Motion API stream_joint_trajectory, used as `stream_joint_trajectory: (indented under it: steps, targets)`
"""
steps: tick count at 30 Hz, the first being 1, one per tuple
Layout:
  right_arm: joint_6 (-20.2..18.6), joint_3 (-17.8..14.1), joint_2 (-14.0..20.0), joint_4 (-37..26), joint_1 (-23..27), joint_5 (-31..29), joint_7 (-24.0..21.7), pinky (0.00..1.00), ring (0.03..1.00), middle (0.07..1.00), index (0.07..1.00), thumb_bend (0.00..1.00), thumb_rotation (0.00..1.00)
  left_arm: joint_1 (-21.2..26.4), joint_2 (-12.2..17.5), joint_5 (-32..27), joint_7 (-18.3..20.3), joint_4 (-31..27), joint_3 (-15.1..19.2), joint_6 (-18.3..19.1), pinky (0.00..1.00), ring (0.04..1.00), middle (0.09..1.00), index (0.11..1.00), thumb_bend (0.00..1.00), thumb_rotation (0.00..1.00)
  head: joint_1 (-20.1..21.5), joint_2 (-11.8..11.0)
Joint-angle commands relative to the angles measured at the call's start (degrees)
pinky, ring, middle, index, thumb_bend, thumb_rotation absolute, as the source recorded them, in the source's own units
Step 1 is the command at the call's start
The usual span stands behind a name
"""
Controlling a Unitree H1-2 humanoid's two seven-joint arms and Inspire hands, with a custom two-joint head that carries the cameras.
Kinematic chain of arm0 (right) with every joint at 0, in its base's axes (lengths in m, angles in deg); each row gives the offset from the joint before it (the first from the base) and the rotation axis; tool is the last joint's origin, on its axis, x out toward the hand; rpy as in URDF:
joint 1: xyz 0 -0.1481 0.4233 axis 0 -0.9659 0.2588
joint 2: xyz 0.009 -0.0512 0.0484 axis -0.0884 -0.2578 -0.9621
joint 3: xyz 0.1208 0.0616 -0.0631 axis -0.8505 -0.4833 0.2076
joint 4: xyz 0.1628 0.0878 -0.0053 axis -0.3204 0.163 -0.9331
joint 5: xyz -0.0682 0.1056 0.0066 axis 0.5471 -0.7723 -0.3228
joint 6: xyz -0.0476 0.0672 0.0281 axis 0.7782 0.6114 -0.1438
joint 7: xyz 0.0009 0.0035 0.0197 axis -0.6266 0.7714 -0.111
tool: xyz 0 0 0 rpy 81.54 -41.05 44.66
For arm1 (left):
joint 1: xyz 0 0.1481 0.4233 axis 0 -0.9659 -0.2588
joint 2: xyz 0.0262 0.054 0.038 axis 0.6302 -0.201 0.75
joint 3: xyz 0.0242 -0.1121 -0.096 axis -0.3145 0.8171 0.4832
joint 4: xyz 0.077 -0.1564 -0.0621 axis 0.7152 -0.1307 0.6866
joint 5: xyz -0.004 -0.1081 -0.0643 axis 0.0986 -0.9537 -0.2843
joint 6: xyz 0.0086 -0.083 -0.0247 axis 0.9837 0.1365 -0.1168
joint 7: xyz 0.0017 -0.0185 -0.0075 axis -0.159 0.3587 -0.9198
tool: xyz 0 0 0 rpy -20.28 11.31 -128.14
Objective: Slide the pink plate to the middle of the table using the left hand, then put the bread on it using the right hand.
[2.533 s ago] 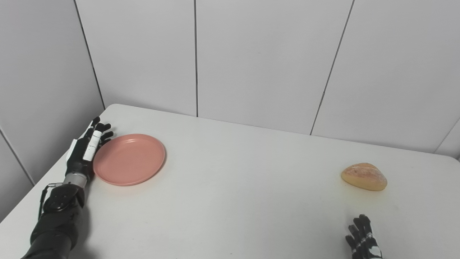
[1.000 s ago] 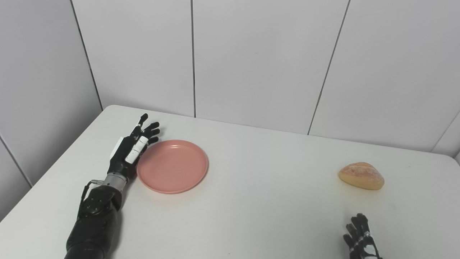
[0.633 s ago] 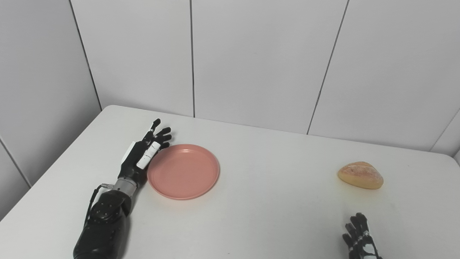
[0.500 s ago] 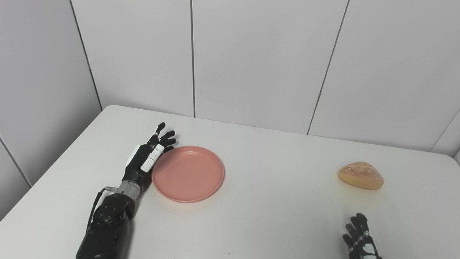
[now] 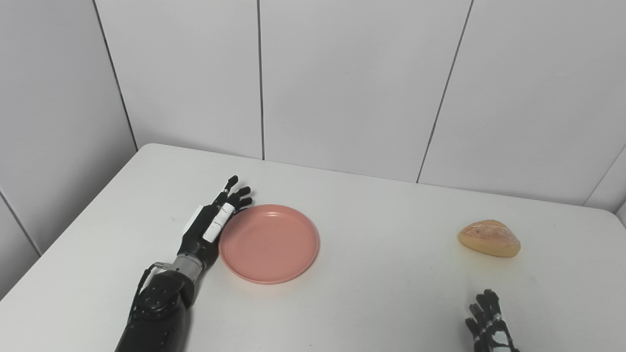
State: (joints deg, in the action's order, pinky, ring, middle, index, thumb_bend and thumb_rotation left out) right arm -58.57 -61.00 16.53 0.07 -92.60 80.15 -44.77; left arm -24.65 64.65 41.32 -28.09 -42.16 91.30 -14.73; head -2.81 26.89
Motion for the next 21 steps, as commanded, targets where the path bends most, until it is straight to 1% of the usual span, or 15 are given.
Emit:
stream_joint_trajectory:
  steps: [1, 3, 5, 6, 7, 8, 9, 12, 13, 16, 17, 18, 19, 20, 21]
  targets:
    - [-1.4, 0.5, -0.4, -1.3, -0.5, 0.0, -0.2, 1.00, 1.000, 1.000, 1.000, 0.85, 0.93, -2.2, -2.0, -1.5, -0.1, 0.4, -0.2, 0.5, 0.89, 0.883, 0.883, 0.967, 0.97, 0.77, 0.3, 0.3]
    - [-1.4, 0.7, -0.6, -1.4, -0.5, 0.3, -0.1, 1.00, 0.999, 1.000, 1.000, 0.86, 0.93, -2.7, -2.4, -0.6, -0.5, 0.0, -0.7, 0.2, 0.89, 0.881, 0.884, 0.969, 0.98, 0.77, 1.0, 0.5]
    - [-1.3, 0.8, -0.8, -1.4, -0.4, 0.6, 0.1, 1.00, 0.997, 1.000, 1.000, 0.86, 0.93, -3.1, -2.9, 0.8, -1.7, -0.6, -1.1, -0.2, 0.85, 0.871, 0.886, 0.963, 1.00, 0.79, 1.9, 0.9]
    - [-1.2, 1.0, -1.0, -1.3, -0.3, 0.8, 0.3, 1.00, 0.995, 0.999, 1.000, 0.85, 0.93, -3.3, -3.1, 1.3, -2.4, -1.1, -1.3, -0.3, 0.83, 0.866, 0.881, 0.955, 1.00, 0.78, 3.0, 1.2]
    - [-1.2, 1.0, -1.2, -1.3, -0.3, 1.0, 0.4, 1.00, 0.993, 0.997, 1.000, 0.85, 0.93, -3.6, -3.4, 1.7, -3.0, -1.6, -1.4, -0.4, 0.82, 0.862, 0.878, 0.950, 1.00, 0.78, 3.2, 1.3]
    - [-1.2, 1.2, -1.4, -1.3, -0.2, 1.2, 0.5, 1.00, 0.990, 0.994, 1.000, 0.85, 0.92, -3.9, -3.6, 2.3, -3.7, -2.2, -1.5, -0.4, 0.82, 0.860, 0.875, 0.949, 1.00, 0.79, 4.5, 1.6]
    - [-1.2, 1.3, -1.6, -1.3, -0.2, 1.3, 0.7, 1.00, 0.985, 0.991, 1.000, 0.85, 0.92, -4.3, -3.9, 2.6, -4.2, -3.0, -1.7, -0.3, 0.81, 0.857, 0.873, 0.949, 1.00, 0.79, 4.5, 1.6]
    - [-1.3, 1.9, -2.4, -1.3, -0.1, 2.1, 1.3, 1.00, 0.976, 0.986, 0.998, 0.85, 0.92, -5.2, -4.4, 2.6, -4.7, -5.7, -2.0, 1.2, 0.82, 0.865, 0.886, 0.957, 1.00, 0.80, 6.9, 2.1]
    - [-1.4, 2.0, -2.6, -1.3, 0.0, 2.3, 1.4, 1.00, 0.976, 0.986, 0.998, 0.85, 0.91, -5.4, -4.6, 2.5, -4.7, -6.6, -2.1, 1.8, 0.84, 0.874, 0.897, 0.964, 1.00, 0.80, 6.9, 2.1]
    - [-1.5, 2.7, -3.2, -1.4, 0.1, 3.4, 1.9, 1.00, 0.976, 0.985, 1.000, 0.85, 0.91, -5.7, -5.0, 1.0, -3.8, -8.2, -2.1, 3.3, 0.92, 0.906, 0.917, 0.969, 1.00, 0.79, 9.3, 2.8]
    - [-1.5, 2.8, -3.4, -1.4, 0.1, 3.7, 2.1, 1.00, 0.975, 0.984, 1.000, 0.85, 0.92, -5.7, -5.0, 0.8, -3.6, -8.4, -2.0, 3.5, 0.93, 0.912, 0.922, 0.972, 1.00, 0.79, 9.3, 2.8]
    - [-1.6, 3.1, -3.7, -1.5, 0.1, 4.1, 2.3, 1.00, 0.975, 0.984, 1.000, 0.85, 0.92, -6.0, -5.1, 0.9, -3.7, -9.1, -2.2, 4.2, 0.94, 0.916, 0.924, 0.974, 1.00, 0.78, 10.5, 3.2]
    - [-1.7, 3.3, -3.9, -1.5, 0.2, 4.3, 2.5, 1.00, 0.972, 0.981, 0.997, 0.84, 0.92, -6.2, -5.2, 1.0, -3.8, -9.6, -2.4, 4.6, 0.94, 0.913, 0.928, 0.977, 1.00, 0.78, 10.5, 3.2]
    - [-1.5, 3.5, -4.2, -1.4, 0.2, 4.4, 2.6, 1.00, 0.971, 0.980, 0.995, 0.83, 0.92, -6.4, -5.1, 1.2, -3.7, -10.0, -2.7, 4.9, 0.94, 0.911, 0.932, 0.979, 1.00, 0.79, 11.9, 3.5]
    - [-1.4, 3.6, -4.4, -1.4, 0.3, 4.5, 2.7, 1.00, 0.970, 0.980, 0.994, 0.82, 0.92, -6.6, -5.0, 1.4, -3.7, -10.3, -2.9, 5.2, 0.94, 0.907, 0.935, 0.979, 1.00, 0.79, 11.9, 3.5]
